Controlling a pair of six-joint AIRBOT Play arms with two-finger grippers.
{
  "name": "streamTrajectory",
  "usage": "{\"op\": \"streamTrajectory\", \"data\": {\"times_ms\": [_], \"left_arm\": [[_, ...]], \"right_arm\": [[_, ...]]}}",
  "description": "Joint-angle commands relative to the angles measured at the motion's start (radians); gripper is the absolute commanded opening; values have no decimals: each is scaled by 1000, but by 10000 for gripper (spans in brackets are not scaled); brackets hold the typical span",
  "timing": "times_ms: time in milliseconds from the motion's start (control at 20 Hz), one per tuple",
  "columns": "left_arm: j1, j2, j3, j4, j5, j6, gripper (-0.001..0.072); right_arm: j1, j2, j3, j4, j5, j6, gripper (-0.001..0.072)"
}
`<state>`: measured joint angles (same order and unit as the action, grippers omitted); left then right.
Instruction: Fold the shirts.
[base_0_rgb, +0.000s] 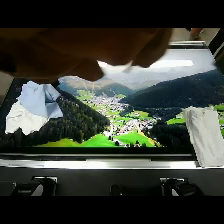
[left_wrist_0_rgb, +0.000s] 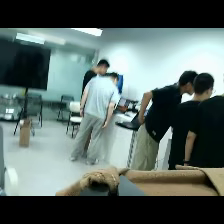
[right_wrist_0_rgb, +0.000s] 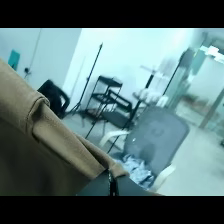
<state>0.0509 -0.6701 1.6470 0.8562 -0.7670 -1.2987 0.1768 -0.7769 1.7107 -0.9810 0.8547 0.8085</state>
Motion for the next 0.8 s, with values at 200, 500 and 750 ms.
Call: {"op": "streamTrajectory", "data": {"times_ms": [200, 500, 750], "left_arm": [[-13, 23, 64, 100, -80, -77, 30], [-13, 40, 64, 150, -259, -101, 30], [-13, 40, 63, 234, -381, -122, 29]], "right_arm": [[-2, 107, 38, -218, 260, 158, 43], [-2, 134, 40, -216, 430, 173, 43], [-2, 117, 46, -279, 571, 183, 43]]}}
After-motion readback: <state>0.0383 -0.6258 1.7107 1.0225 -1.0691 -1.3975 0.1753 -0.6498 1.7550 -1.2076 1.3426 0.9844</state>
